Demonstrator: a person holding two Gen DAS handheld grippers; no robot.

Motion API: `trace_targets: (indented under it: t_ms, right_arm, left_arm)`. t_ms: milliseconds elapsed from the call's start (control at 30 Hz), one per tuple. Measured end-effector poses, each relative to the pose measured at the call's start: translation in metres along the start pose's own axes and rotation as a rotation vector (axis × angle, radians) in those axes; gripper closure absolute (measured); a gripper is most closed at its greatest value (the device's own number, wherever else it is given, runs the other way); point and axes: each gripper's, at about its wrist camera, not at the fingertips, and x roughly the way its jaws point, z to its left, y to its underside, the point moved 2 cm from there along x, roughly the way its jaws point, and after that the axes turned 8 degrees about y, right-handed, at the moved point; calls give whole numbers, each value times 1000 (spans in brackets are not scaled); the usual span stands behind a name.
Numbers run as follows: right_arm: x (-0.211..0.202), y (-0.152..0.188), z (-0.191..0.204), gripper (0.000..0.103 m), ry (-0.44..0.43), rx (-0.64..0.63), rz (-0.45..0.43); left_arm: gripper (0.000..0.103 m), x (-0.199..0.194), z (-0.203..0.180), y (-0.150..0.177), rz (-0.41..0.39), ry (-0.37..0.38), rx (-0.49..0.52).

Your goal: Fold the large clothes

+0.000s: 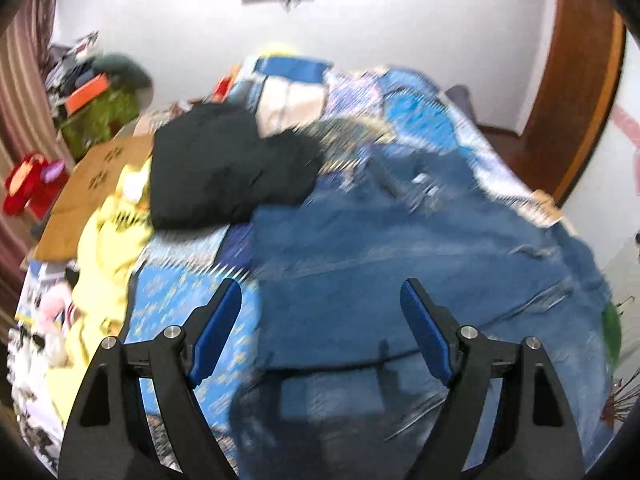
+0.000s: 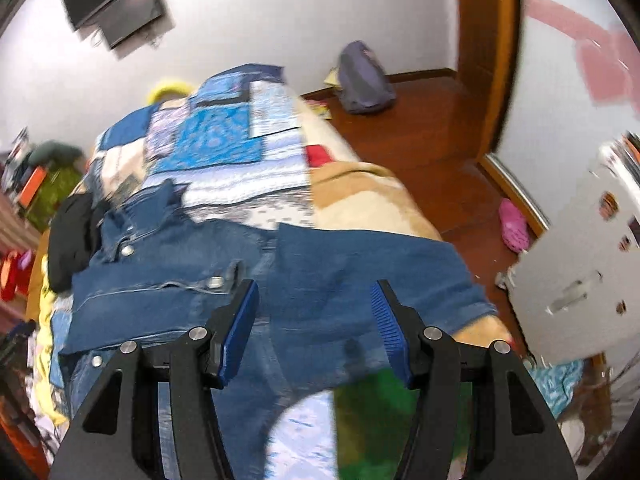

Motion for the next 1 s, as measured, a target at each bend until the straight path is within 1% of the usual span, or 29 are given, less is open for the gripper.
trace_targets:
  t_ms: [33, 67, 200, 333, 433, 500, 567, 767, 800, 867, 933, 1000]
  right_arm:
    - [3, 3, -11, 39, 9, 23, 5]
    - [8, 8, -23, 38, 19, 52, 19]
    - [34, 25, -58, 38, 26, 149, 105]
    - [71, 41, -92, 38, 13, 269, 206]
    - [90, 48, -112, 38, -16, 361, 244]
    - [103, 49, -121, 38, -12, 400, 261]
    - [120, 48, -126, 38, 25, 413, 276]
    - [143, 38, -133, 38, 49, 446, 245]
    - [146, 37, -132, 41, 49, 444, 245]
    - [145, 35, -134, 51, 46, 447, 228]
    - [143, 34, -135, 76, 69, 433, 218]
    - [133, 33, -134, 85, 83, 430, 197]
  left_arm:
    - [21, 1, -5, -3, -6, 6, 6]
    - [21, 4, -15, -8, -10, 18, 15]
    - [22, 23, -44, -15, 12, 77, 26]
    - [22, 37, -67, -10, 41, 97, 50]
    - [22, 47, -77, -5, 67, 105, 65]
    - [22, 51, -80, -1, 80, 88, 73]
    - [22, 53, -79, 2, 80, 58, 82]
    - [22, 57, -66, 7, 96, 12, 77]
    - [22, 58, -64, 8, 100, 7, 72]
    - [22, 60, -56, 11, 109, 1, 51]
    - [22, 61, -52, 12, 112, -1, 31]
    - [22, 60, -47, 13, 111, 2, 12]
